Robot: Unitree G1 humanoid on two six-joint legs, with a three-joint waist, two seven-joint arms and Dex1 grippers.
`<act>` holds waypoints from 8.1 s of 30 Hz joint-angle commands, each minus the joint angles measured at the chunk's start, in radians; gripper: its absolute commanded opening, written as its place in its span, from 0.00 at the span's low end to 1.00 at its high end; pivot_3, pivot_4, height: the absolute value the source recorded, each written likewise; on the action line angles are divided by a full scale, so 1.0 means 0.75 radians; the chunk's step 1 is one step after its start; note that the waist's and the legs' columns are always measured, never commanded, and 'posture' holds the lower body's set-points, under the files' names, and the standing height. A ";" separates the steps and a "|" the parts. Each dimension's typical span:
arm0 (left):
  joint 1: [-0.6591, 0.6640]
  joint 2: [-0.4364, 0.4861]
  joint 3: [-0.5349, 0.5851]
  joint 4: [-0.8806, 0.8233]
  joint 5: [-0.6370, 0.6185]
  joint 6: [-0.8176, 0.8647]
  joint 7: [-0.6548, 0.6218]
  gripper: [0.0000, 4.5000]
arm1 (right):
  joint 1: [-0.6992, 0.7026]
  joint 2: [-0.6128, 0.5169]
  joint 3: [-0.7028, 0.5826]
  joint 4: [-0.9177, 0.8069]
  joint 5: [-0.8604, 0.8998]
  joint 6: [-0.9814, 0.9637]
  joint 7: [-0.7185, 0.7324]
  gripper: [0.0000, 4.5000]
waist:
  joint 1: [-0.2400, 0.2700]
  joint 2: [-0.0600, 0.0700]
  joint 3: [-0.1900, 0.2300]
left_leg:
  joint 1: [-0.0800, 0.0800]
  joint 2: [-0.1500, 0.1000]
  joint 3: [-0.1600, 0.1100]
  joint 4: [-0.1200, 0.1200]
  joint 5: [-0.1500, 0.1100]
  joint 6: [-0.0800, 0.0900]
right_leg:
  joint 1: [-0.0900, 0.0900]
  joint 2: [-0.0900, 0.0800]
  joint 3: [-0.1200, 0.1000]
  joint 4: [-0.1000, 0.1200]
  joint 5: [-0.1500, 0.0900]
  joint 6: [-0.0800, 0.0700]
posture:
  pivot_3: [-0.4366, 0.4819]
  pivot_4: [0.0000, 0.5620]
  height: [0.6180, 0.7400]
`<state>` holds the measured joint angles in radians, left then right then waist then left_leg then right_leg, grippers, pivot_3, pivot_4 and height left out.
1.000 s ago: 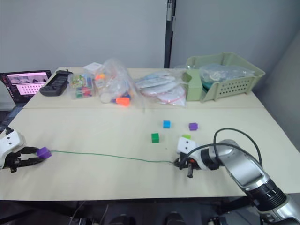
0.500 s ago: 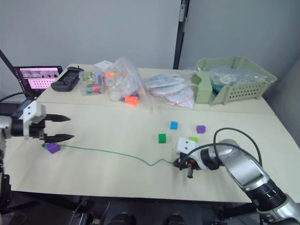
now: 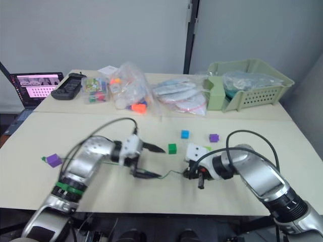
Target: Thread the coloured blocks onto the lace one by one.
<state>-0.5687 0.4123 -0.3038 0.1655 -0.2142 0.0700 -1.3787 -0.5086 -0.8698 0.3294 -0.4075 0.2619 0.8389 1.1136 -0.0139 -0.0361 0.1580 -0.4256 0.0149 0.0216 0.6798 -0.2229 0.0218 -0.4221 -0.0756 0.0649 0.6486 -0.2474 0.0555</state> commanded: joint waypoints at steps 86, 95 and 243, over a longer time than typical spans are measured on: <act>0.031 -0.101 0.021 0.005 0.014 0.036 0.218 0.00 | 0.158 0.400 -0.844 0.355 0.104 0.033 -0.874 1.00 | 0.002 0.003 -0.001 | 0.002 -0.001 -0.007 -0.001 0.001 -0.001 | 0.003 0.001 0.003 -0.001 0.000 0.001 | 0.48 0.27 0.95; 0.110 -0.111 0.026 -0.126 0.003 0.116 0.332 0.00 | -0.142 0.413 -0.673 0.795 0.019 -0.082 -0.850 1.00 | 0.002 0.003 -0.001 | 0.002 -0.002 -0.004 -0.002 0.001 -0.001 | 0.002 0.000 0.003 -0.001 0.000 0.001 | 0.48 0.27 0.95; 0.037 -0.312 -0.150 0.114 0.116 0.073 0.399 0.00 | 0.063 -0.156 0.077 -0.037 -0.360 -0.098 0.181 0.29 | 0.018 0.009 -0.001 | 0.002 -0.002 0.000 0.000 0.000 0.000 | 0.004 0.001 0.004 -0.004 -0.001 0.002 | 0.48 0.27 0.95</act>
<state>-0.5223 0.1896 -0.4197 0.2684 -0.1184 0.1380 -1.0781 -0.4691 -0.9807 0.3821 -0.4076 -0.0250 0.7659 1.2406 -0.0004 -0.0295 0.1573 -0.4241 0.0137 0.0216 0.6799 -0.2226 0.0217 -0.4194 -0.0753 0.0682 0.6458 -0.2479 0.0569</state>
